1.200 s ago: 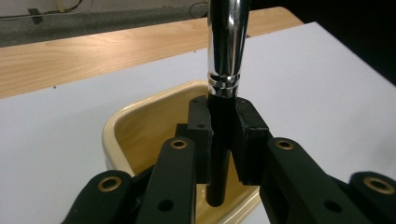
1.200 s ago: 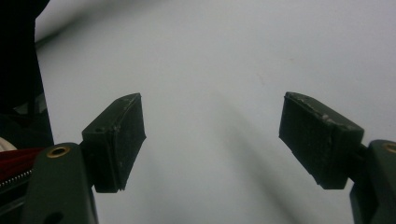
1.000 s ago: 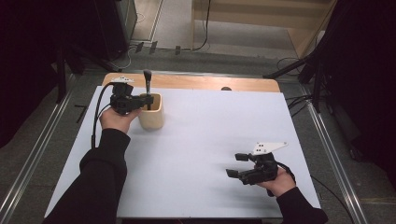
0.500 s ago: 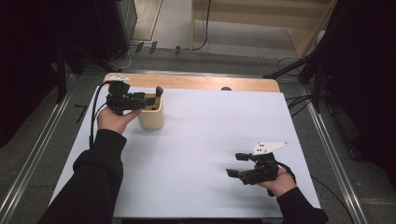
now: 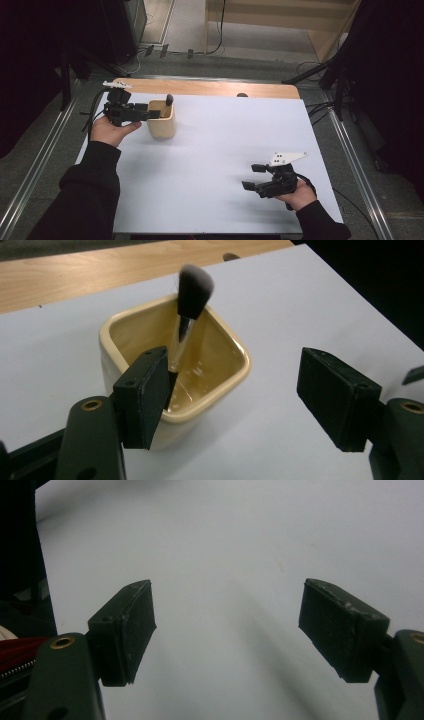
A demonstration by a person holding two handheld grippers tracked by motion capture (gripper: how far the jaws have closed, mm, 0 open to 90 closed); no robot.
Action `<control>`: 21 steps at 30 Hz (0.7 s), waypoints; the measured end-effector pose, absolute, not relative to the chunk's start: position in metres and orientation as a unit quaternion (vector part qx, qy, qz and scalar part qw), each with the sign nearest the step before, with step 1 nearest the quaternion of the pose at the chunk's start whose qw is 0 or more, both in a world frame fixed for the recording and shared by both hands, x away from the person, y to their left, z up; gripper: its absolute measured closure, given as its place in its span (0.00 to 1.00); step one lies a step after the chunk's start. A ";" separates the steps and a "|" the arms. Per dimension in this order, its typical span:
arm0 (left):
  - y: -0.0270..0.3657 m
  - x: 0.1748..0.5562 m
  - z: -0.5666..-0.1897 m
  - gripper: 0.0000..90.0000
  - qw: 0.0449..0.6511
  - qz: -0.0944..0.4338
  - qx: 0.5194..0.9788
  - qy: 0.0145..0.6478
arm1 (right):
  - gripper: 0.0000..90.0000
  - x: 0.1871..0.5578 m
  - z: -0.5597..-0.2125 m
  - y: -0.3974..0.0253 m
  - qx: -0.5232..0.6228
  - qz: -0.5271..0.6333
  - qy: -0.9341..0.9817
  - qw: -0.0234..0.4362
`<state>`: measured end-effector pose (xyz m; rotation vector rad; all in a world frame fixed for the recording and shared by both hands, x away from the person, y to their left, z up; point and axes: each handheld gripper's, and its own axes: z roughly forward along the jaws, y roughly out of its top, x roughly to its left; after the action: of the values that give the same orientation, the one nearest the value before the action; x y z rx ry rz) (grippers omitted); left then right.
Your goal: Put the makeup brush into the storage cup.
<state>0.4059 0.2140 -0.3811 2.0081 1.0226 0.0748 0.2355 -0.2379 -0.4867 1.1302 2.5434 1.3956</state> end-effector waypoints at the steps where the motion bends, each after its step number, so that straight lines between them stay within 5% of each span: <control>1: 0.214 0.406 -0.381 0.33 0.429 0.030 0.804 0.410 | 0.26 0.236 -0.487 -0.238 0.363 0.448 0.817 0.014; 21: 0.231 0.381 -0.384 0.32 0.404 0.009 0.819 0.408 | 0.26 0.236 -0.487 -0.241 0.366 0.452 0.813 0.018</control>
<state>0.3807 0.2308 -0.3839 2.0681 1.0303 0.0228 0.2363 -0.2414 -0.4871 1.1375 2.5268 1.4040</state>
